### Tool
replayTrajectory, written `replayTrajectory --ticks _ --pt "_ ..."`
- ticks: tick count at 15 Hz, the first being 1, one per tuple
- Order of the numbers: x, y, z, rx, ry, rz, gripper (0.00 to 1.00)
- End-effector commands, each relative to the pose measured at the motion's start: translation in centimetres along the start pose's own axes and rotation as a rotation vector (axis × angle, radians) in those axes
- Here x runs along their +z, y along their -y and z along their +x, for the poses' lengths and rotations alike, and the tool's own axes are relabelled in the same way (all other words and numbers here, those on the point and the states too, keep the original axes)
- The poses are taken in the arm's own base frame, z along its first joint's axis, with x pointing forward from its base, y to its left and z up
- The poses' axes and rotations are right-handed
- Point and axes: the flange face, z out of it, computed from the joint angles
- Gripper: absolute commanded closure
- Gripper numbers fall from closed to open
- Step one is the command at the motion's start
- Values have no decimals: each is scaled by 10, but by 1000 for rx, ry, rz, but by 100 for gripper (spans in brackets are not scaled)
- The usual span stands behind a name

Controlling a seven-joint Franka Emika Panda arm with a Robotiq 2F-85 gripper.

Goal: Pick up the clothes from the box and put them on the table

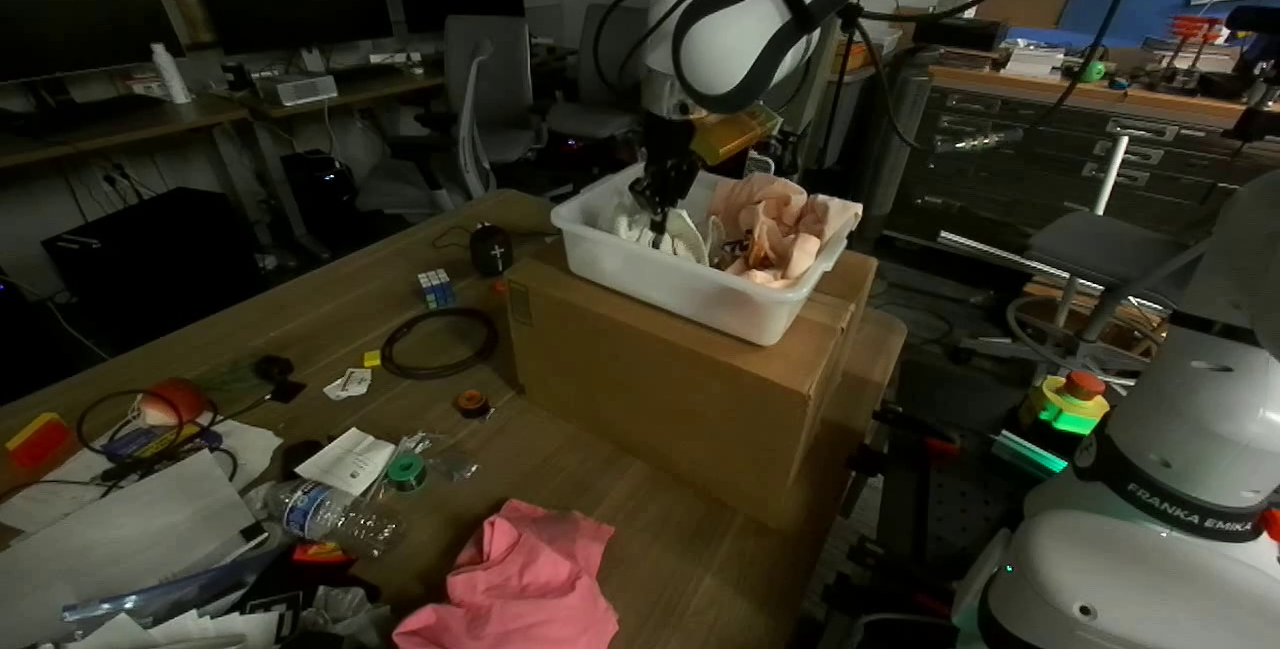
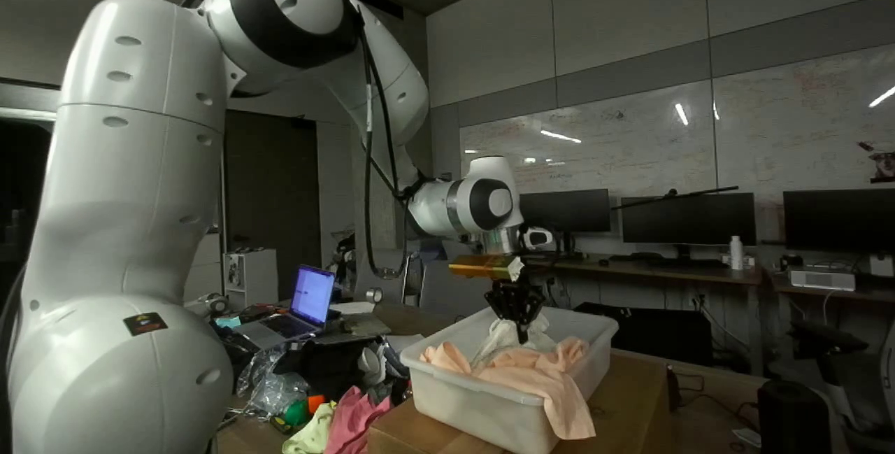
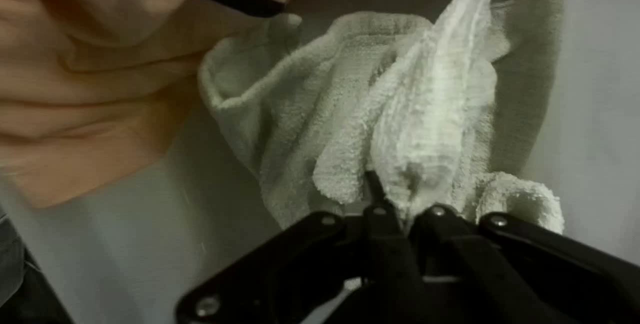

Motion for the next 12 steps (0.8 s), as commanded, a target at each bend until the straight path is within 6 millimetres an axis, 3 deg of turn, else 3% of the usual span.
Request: replayTrajectory --ticks 1,6,12 --pt "-61 -6 -25 75 -89 15 97" --pt "-159 4 -60 211 -267 41 97" --pt "-268 63 -99 340 -458 144 97"
